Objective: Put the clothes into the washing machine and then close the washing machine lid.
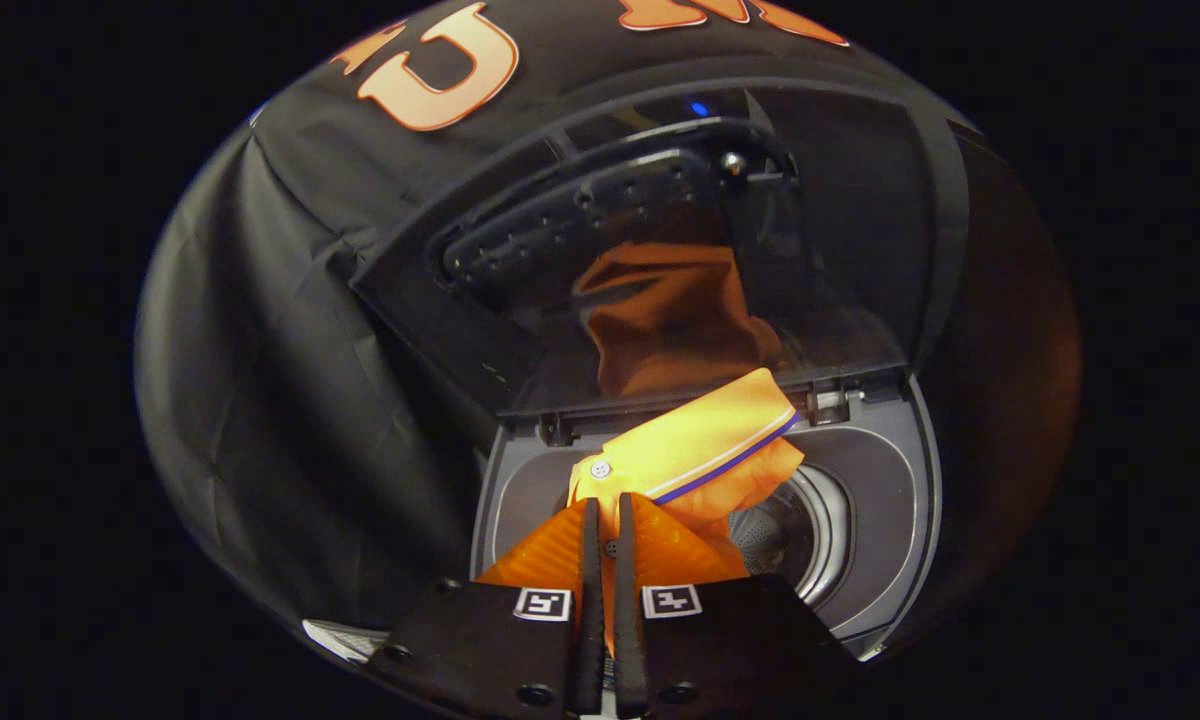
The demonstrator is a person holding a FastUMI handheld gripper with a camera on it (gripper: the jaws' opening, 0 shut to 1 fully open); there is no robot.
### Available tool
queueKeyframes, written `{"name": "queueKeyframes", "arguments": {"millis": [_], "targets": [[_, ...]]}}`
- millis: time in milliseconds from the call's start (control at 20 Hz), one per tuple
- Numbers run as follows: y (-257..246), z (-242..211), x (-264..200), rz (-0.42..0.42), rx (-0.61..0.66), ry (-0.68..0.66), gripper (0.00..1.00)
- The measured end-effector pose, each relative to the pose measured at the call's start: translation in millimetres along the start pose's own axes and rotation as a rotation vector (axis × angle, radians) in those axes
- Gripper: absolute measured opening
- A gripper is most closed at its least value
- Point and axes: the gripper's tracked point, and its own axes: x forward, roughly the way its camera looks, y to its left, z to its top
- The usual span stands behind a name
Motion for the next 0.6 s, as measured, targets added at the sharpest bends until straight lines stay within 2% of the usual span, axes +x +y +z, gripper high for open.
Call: {"name": "queueKeyframes", "arguments": {"millis": [200,400,600], "targets": [[-4.5,-20.0,13.8,-0.011,-0.014,0.028,0.13],[-15.4,-4.0,26.2,-0.043,-0.039,-0.042,0.09],[-37.5,-3.8,33.8,-0.064,0.03,-0.035,0.09]]}}
